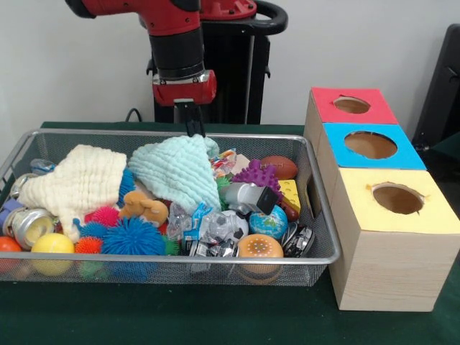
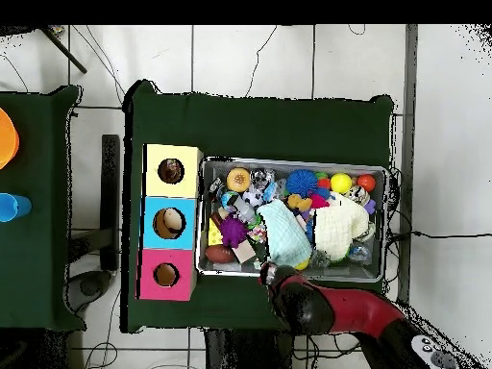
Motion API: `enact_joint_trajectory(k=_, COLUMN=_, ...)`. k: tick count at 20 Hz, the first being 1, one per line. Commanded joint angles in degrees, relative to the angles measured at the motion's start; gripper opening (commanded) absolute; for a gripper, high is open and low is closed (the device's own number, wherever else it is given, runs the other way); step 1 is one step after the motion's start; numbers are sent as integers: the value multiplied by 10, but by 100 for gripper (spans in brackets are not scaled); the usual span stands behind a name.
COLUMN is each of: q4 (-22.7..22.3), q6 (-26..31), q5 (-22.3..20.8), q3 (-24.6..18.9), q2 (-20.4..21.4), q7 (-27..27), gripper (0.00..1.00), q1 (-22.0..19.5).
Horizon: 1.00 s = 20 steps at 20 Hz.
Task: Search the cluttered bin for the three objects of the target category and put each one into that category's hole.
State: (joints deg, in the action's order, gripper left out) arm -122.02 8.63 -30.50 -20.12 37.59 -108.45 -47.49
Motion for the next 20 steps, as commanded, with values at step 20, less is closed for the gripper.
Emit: enact_joint_trajectory(k=20, q4=120, q6=232, q5=-64, q3=-191, q2=-11, q7=170, gripper=0, q1=-129)
